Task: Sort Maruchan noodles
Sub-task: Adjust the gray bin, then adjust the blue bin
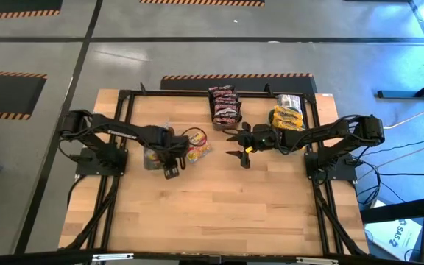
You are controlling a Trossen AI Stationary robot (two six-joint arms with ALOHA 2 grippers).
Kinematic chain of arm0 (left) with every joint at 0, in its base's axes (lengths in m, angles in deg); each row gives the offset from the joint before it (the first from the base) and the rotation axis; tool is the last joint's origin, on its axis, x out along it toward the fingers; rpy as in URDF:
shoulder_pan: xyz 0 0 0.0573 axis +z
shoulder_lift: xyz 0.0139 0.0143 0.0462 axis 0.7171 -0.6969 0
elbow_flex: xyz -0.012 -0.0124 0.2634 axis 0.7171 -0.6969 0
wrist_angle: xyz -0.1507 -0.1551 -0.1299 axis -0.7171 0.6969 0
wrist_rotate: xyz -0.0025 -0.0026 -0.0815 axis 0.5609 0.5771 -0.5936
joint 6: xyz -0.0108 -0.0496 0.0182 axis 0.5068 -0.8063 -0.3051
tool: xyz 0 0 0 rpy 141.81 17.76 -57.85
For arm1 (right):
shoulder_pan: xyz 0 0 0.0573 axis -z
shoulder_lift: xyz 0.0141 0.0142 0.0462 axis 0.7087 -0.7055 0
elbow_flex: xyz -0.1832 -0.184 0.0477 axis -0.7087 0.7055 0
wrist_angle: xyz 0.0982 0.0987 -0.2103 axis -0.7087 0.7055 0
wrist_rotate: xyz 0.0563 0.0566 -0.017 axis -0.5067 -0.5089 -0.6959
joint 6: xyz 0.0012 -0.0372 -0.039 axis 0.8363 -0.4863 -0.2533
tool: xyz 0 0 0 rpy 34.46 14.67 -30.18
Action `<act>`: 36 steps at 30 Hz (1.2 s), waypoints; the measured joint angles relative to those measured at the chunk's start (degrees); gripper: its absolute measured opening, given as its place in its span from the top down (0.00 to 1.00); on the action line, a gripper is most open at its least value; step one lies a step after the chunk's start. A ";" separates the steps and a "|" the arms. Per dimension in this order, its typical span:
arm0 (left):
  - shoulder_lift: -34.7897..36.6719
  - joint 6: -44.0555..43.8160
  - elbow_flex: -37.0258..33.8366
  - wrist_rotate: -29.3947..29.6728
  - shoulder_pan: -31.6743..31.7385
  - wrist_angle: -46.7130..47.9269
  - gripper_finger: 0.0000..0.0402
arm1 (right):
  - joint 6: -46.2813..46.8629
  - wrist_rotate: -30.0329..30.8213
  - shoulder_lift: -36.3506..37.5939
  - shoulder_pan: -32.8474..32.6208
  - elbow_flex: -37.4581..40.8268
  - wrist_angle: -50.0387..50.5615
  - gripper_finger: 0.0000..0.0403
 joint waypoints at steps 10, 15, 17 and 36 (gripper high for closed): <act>-2.90 2.82 2.65 3.22 -1.22 -11.10 0.74 | -0.27 0.24 0.77 0.04 0.00 0.74 0.41; -0.67 5.04 5.18 10.98 -1.15 -9.42 0.74 | -0.39 2.73 4.61 0.15 0.00 1.20 0.41; -0.42 6.63 5.16 13.44 -1.19 -10.20 0.74 | -0.22 3.40 6.17 0.15 -0.13 1.28 0.41; 2.40 11.75 5.21 12.68 -4.88 -20.28 0.74 | 0.61 8.22 7.89 0.15 -3.89 8.51 0.41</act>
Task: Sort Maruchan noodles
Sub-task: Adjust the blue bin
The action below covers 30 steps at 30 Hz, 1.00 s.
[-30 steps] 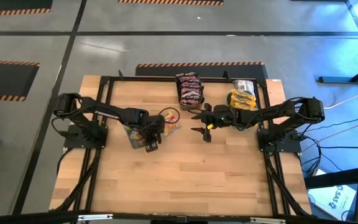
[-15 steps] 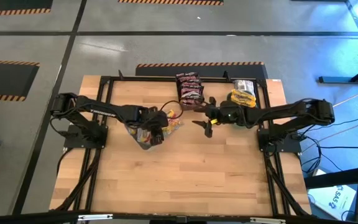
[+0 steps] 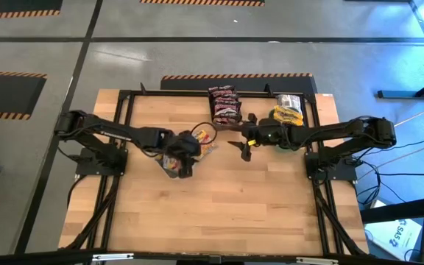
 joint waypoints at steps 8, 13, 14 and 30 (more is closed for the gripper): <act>-2.02 -4.30 -0.05 -3.69 -4.53 -2.16 0.74 | 1.31 0.11 4.76 -0.09 -1.34 14.86 0.41; -3.74 -6.51 -1.23 -4.04 -3.46 -1.28 0.74 | 4.47 -0.35 8.76 -0.09 -4.34 37.28 0.41; -3.70 -6.92 -1.68 -4.28 -3.18 -1.00 0.74 | 5.28 -0.60 9.00 -0.09 -4.64 41.84 0.41; -3.37 -6.46 -2.91 2.18 -2.06 4.36 0.74 | 27.61 -1.34 9.97 -3.97 -7.90 76.04 0.41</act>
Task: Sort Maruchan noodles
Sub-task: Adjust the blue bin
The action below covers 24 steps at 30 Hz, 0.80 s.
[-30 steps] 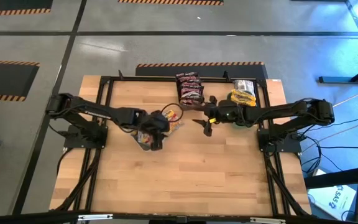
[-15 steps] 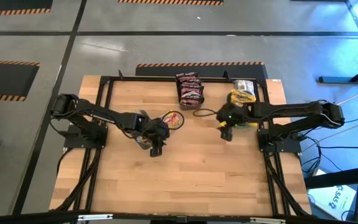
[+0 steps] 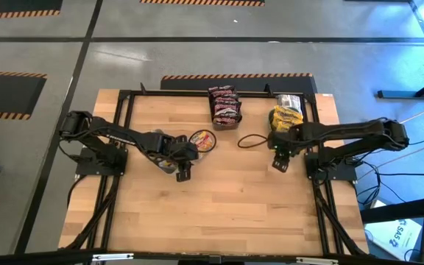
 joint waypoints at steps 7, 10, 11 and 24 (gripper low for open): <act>-0.07 0.27 -0.09 0.87 -0.02 -0.44 0.74 | 0.44 11.46 -0.09 0.13 3.78 -0.36 0.41; -0.09 0.27 -0.09 1.01 -0.09 -0.51 0.74 | 0.10 10.81 -0.76 0.19 4.99 -1.07 0.41; -0.09 0.25 -0.09 1.01 -0.09 -0.53 0.74 | 0.11 10.70 -1.14 0.21 5.40 -1.60 0.41; -0.14 0.27 -0.09 1.03 -0.09 -0.68 0.74 | -4.82 11.80 -8.80 0.84 6.44 -6.18 0.61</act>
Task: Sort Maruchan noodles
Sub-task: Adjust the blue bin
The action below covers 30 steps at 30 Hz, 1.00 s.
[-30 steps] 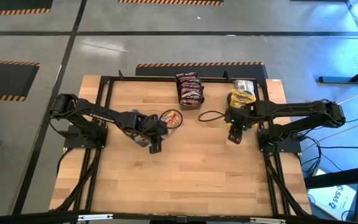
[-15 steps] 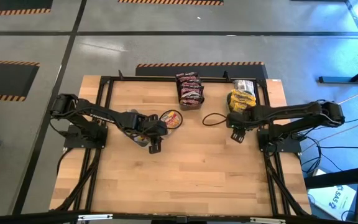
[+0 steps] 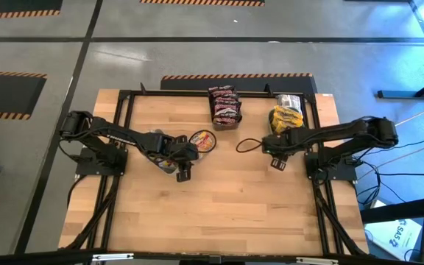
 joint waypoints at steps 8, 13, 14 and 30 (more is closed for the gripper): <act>0.00 0.02 0.03 0.12 0.02 0.04 0.74 | -1.37 -2.57 -0.38 0.05 -0.87 -4.38 0.89; -0.14 0.00 1.22 0.06 -0.12 0.65 0.74 | -1.48 -5.34 -0.38 0.05 -3.23 -7.73 0.98; -0.22 0.00 1.42 0.00 -0.22 0.72 0.74 | -1.52 -6.05 -0.38 0.03 -3.45 -8.87 0.99; -0.11 -1.26 2.25 -0.02 -0.33 1.67 0.74 | 1.85 -8.16 -3.20 -0.06 -3.67 -14.80 0.98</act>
